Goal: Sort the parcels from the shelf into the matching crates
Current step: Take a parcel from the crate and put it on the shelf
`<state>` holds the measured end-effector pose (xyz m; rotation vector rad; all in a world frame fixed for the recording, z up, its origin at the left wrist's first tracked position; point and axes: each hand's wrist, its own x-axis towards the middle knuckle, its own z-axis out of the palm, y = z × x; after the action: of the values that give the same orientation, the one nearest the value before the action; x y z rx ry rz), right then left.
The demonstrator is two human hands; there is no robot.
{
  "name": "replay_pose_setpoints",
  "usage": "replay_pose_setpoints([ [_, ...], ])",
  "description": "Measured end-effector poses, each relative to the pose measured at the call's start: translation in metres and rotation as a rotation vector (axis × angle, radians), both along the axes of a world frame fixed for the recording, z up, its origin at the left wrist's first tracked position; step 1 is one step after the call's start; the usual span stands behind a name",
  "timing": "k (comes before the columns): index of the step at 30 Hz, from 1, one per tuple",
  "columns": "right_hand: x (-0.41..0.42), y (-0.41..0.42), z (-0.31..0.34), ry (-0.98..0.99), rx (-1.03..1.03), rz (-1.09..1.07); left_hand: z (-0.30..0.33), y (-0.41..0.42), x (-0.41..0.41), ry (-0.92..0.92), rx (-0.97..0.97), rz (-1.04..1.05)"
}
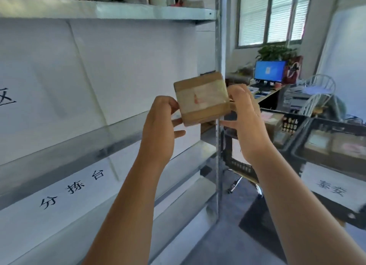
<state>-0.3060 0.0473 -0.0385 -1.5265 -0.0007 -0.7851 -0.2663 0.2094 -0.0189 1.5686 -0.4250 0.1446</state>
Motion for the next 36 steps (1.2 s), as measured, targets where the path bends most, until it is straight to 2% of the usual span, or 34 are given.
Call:
replay_pose_setpoints([
  [6,-0.018,-0.057,-0.02,-0.046,-0.056,-0.092,-0.022,-0.068,0.016,-0.134,0.089,-0.091],
  [9,-0.019,-0.08,-0.034,-0.006,-0.109,-0.082,-0.033,-0.098,0.025,-0.141,0.006,-0.273],
  [18,0.001,-0.113,-0.064,-0.018,-0.136,-0.444,-0.057,-0.165,0.084,-0.189,-0.004,-0.608],
  [28,-0.003,-0.152,-0.078,0.034,-0.226,-0.754,-0.09,-0.246,0.103,-0.099,-0.023,-0.855],
  [36,0.0,-0.245,-0.095,0.166,-0.27,-0.927,-0.097,-0.332,0.095,-0.048,0.031,-0.902],
])
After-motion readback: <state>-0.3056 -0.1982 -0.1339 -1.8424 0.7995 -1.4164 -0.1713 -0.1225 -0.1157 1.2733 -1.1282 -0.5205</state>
